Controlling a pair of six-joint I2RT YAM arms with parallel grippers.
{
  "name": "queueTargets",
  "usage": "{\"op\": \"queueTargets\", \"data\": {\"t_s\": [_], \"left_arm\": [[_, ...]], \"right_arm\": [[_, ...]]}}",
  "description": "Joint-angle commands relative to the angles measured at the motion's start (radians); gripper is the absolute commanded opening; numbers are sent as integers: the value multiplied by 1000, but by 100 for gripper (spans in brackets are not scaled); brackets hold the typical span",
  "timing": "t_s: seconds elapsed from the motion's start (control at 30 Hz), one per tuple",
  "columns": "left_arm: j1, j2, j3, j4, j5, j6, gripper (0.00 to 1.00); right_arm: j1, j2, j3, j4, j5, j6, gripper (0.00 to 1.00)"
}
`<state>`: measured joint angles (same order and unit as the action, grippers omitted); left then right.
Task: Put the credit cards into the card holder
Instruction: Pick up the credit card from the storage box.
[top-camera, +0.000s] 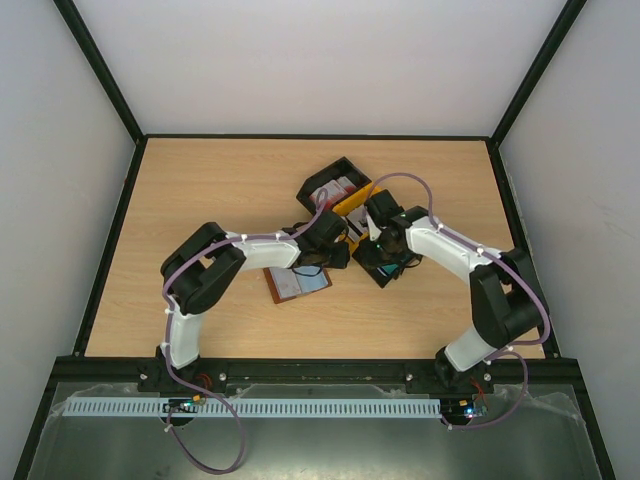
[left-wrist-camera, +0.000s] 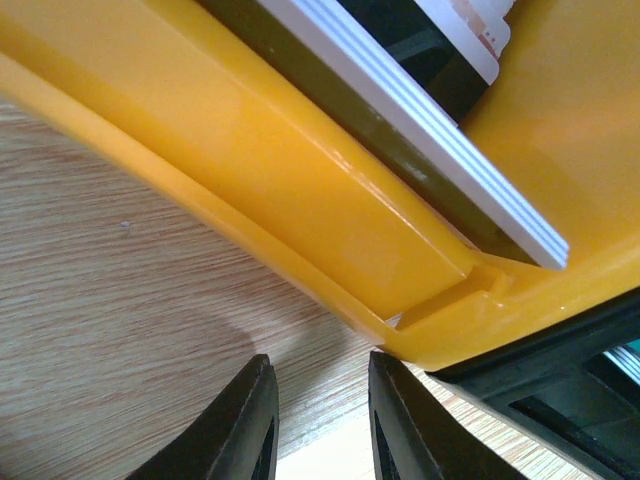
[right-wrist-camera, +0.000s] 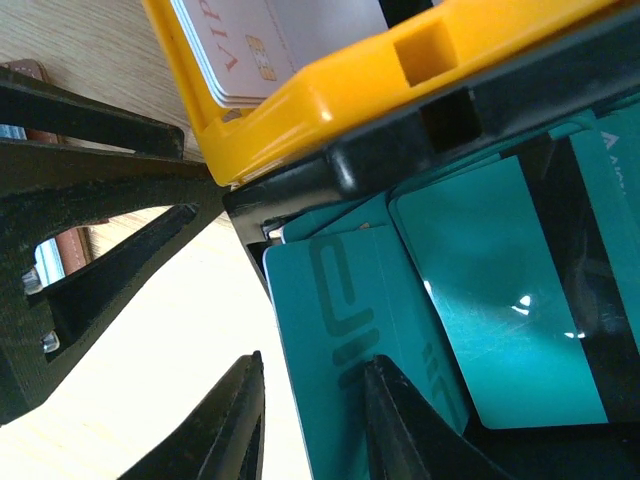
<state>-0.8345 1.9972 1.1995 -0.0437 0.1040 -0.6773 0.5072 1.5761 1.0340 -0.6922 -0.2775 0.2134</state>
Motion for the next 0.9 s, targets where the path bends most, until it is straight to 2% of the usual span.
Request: {"op": "queueTargets", "data": {"t_s": [0.0,0.17,0.37,0.67,0.87], "left_arm": [[6,15,12,8,-6,4,28],[7,17,12,8,-6,4,28],[7,9,9,14,-4,2,28],[7,-3,6,15,-3,6,28],[7,-42,4,15,-18,9,31]], "right_arm": [[8,-37,1,-37,-5,10,26],[7,-38,-3,-38,17,12,20],[7,-53,5,-36,56,21,8],[7,-64,31,-41,115,35,2],[8,-110,89,-60,274,69,2]]}}
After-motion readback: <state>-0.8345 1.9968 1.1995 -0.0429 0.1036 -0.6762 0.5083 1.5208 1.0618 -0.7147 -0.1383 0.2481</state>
